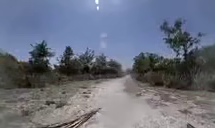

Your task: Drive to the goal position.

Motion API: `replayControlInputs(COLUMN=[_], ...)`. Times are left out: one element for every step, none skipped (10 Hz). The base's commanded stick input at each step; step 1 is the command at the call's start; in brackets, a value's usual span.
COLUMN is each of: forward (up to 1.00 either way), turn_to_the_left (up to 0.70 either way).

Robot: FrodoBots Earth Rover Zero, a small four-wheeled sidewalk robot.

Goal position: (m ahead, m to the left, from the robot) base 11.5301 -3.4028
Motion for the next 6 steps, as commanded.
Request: replayControlInputs(forward=[0.7,0.7,0.7,0.7,0.7,0.7], turn_to_the_left=[0.0,0.0,0.0,0.0,0.0,0.0])
